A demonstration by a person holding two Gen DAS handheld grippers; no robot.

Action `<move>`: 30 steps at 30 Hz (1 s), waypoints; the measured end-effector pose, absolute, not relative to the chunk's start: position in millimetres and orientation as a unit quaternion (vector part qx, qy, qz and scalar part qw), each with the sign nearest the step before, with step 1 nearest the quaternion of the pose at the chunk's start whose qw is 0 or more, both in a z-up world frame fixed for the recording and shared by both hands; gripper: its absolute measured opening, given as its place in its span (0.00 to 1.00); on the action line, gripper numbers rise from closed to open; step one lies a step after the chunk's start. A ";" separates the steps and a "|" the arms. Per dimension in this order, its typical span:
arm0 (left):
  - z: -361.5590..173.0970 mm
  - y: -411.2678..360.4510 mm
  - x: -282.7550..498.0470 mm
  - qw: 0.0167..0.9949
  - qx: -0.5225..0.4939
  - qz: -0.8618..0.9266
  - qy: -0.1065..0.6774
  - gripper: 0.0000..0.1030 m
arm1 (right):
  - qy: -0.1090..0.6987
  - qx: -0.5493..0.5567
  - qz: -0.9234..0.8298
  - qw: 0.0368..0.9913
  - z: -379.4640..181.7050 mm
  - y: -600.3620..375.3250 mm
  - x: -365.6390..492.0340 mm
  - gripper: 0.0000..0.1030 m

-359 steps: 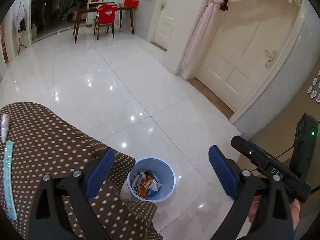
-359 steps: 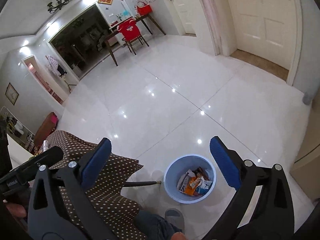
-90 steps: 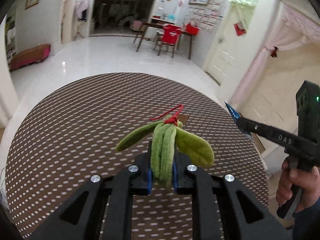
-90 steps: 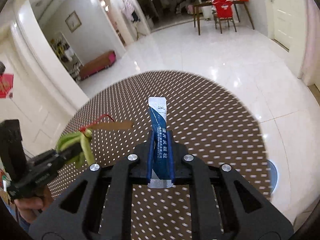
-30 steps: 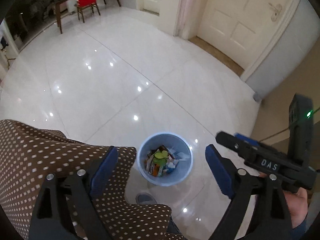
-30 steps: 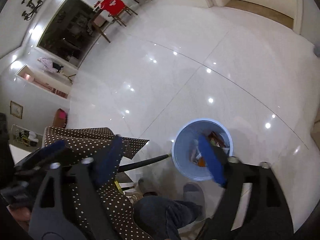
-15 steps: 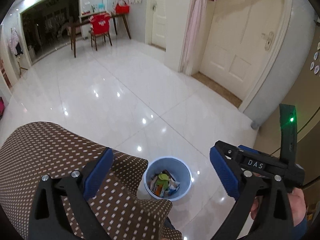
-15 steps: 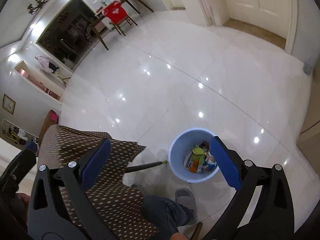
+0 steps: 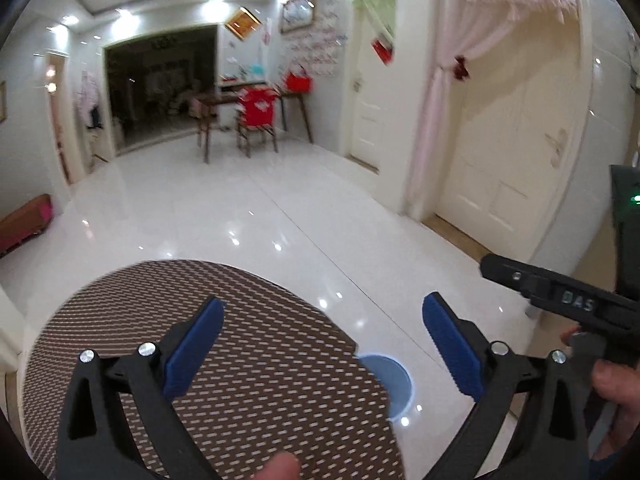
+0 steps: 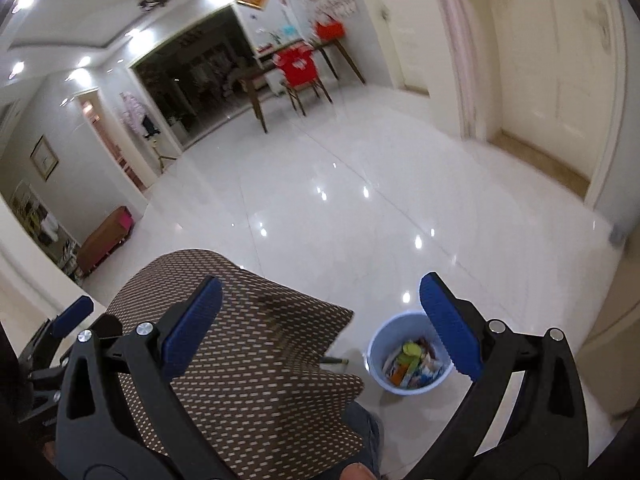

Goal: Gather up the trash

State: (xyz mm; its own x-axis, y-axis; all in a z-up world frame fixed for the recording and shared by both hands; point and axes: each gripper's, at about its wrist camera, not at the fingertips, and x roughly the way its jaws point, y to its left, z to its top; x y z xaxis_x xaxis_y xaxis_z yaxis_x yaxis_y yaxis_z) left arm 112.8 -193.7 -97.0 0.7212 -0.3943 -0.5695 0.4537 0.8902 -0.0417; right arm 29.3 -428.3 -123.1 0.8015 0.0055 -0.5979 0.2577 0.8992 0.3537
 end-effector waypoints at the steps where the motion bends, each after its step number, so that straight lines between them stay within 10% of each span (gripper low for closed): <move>1: -91.2 -185.6 107.3 0.930 0.043 -0.225 0.289 0.95 | 0.301 0.202 -0.066 0.930 -113.3 -418.2 26.0 0.94; 30: 24.2 -49.8 -3.1 0.986 -0.025 -0.101 0.134 0.95 | 0.132 0.030 -0.051 0.990 10.7 -269.0 -58.9 0.94</move>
State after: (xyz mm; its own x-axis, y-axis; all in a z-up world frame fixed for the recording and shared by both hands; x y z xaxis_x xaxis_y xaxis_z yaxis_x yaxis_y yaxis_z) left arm -3.1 -49.8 24.2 0.9437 -0.2064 -0.2586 0.1933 0.9782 -0.0754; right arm -58.9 -269.0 10.7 0.9602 -0.0929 -0.2633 0.1084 0.9931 0.0451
